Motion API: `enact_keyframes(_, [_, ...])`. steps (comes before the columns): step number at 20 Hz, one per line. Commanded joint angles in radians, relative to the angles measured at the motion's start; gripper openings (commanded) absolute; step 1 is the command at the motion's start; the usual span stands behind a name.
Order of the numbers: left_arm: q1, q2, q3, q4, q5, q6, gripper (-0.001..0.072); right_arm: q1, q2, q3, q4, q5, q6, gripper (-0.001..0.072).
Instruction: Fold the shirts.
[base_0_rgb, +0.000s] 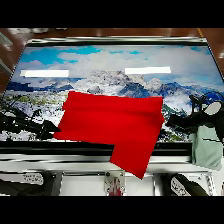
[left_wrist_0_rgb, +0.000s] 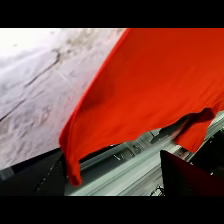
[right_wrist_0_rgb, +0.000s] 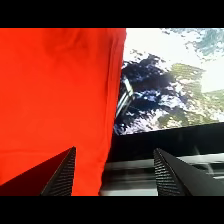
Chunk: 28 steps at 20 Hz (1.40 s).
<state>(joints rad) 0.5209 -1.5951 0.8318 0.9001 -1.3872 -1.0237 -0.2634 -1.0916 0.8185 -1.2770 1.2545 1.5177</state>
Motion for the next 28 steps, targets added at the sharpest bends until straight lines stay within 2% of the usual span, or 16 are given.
enact_keyframes(1, [-0.050,-0.017,-0.009,-0.076,0.071,0.010,0.0370,-0.001,0.002,-0.001,0.008,0.003,0.013,0.0601])
enact_keyframes(2, [-0.063,-0.023,-0.009,-0.084,0.068,0.010,0.0200,-0.001,0.002,-0.002,0.005,0.006,0.016,0.0601])
enact_keyframes(3, [-0.072,-0.025,-0.009,-0.085,0.063,0.014,0.0103,-0.001,0.002,-0.011,-0.005,0.015,0.016,0.0601])
enact_keyframes(4, [-0.079,-0.025,-0.009,-0.087,0.052,0.019,0.0038,-0.001,0.002,-0.035,-0.006,0.042,0.009,0.0601])
enact_keyframes(7, [-0.077,-0.025,-0.009,-0.087,0.048,0.018,0.0037,-0.002,0.002,-0.167,0.077,0.100,-0.026,0.0601])
enact_keyframes(9, [-0.077,-0.024,-0.008,-0.087,0.044,0.018,0.0038,-0.002,0.002,-0.252,0.219,0.033,-0.085,0.0601])
enact_keyframes(11, [-0.077,-0.023,-0.006,-0.087,0.024,0.018,0.0037,-0.002,0.002,-0.308,0.271,-0.042,-0.083,0.0601])
enact_keyframes(17, [-0.066,-0.024,-0.006,-0.087,0.018,0.021,0.0038,0.039,0.002,-0.414,0.285,-0.056,-0.097,0.0601])
enact_keyframes(22, [-0.066,-0.024,-0.006,-0.089,0.019,0.020,0.0038,0.198,0.002,-0.422,0.274,-0.179,-0.020,0.0599])
enact_keyframes(23, [-0.066,-0.024,-0.006,-0.089,0.020,0.021,0.0038,0.214,0.002,-0.422,0.266,-0.176,-0.006,0.0563])
enact_keyframes(25, [-0.066,-0.024,-0.006,-0.089,0.033,0.020,0.0038,0.239,0.002,-0.422,0.246,-0.178,0.016,0.0397])
enact_keyframes(27, [-0.066,-0.023,-0.005,-0.090,0.034,0.021,0.0037,0.241,0.005,-0.421,0.250,-0.172,0.015,0.0120])
enact_keyframes(28, [-0.066,-0.021,0.005,-0.090,0.042,0.039,0.0037,0.240,0.017,-0.417,0.249,-0.171,0.009,0.0060])
